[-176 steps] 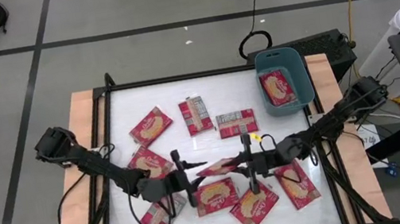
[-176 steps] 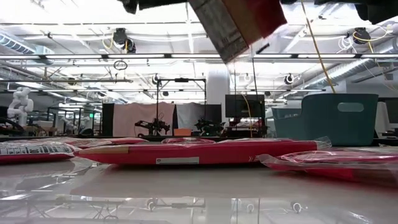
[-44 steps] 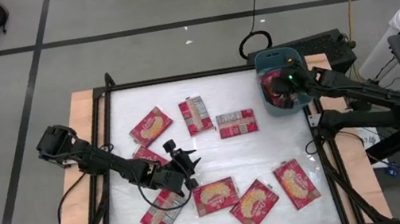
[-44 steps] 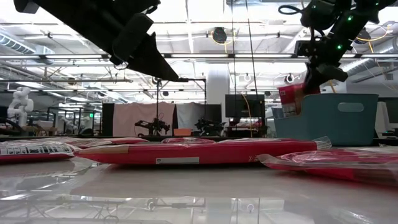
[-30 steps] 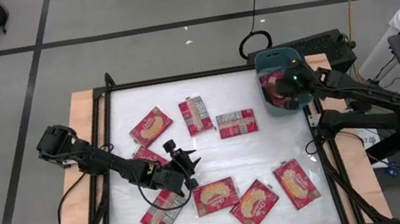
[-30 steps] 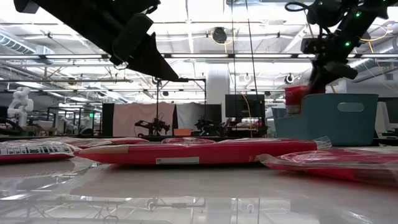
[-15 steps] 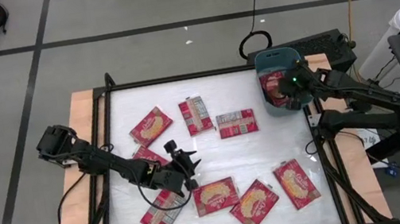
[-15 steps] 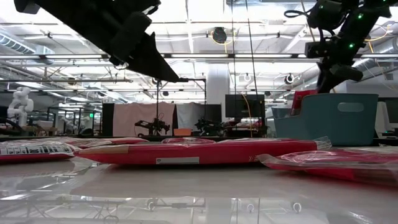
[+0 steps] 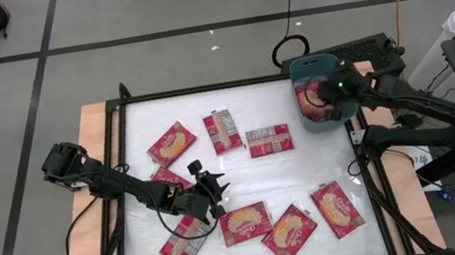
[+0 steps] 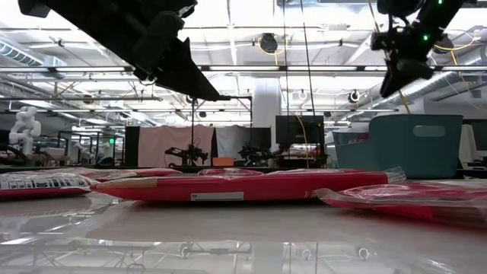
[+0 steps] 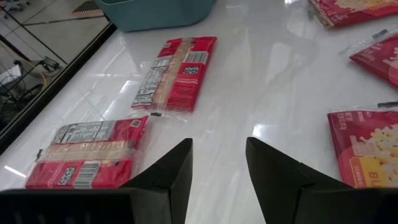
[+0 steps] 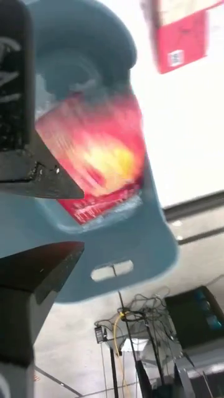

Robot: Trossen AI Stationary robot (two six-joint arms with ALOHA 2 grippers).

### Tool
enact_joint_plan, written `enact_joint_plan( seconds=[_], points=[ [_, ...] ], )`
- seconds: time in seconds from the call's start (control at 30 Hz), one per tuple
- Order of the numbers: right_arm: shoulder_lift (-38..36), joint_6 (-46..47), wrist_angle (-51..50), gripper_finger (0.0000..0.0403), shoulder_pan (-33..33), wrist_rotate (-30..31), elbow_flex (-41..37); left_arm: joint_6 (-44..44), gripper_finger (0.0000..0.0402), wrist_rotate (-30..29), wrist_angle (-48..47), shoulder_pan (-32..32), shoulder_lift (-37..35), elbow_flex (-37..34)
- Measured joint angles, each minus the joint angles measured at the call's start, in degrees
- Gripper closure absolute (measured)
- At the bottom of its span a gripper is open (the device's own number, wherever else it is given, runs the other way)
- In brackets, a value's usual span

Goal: Sort popcorn bags into baskets
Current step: Put the red popcorn bag into the blue bin

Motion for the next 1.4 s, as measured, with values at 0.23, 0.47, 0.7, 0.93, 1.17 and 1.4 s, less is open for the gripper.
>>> enact_joint_plan(
  seconds=[0.23, 0.47, 0.7, 0.93, 1.17, 1.4],
  points=[
    [-0.04, 7.99, 3.37, 0.0289, 3.45, -1.48, 4.43, 0.02, 0.0247, -0.02, 0.02, 0.0, 0.0, 0.0],
    [0.21, 22.71, 12.41, 0.0289, 10.26, -16.33, 4.84, 0.04, 0.0247, -0.02, 0.0, 0.0, 0.0, 0.0],
    [4.2, 30.28, 14.53, 0.0289, 21.69, -12.34, 4.84, 0.04, 0.0247, -0.02, 0.0, 0.0, 0.0, 0.0],
    [11.92, 34.44, 19.19, 0.0289, 33.82, -7.17, 4.84, 0.17, 0.0247, 0.0, 0.0, 0.26, 0.0, 0.0],
    [21.78, 36.16, 27.74, 0.0289, 44.5, -7.21, 4.84, -0.2, 0.0247, 3.3, -0.09, -0.22, 0.0, 0.0],
    [30.1, 38.08, 35.17, 0.0289, 52.49, -7.27, 4.84, -1.3, 0.0247, 3.91, -0.48, -3.42, 0.0, 0.0]
  ],
)
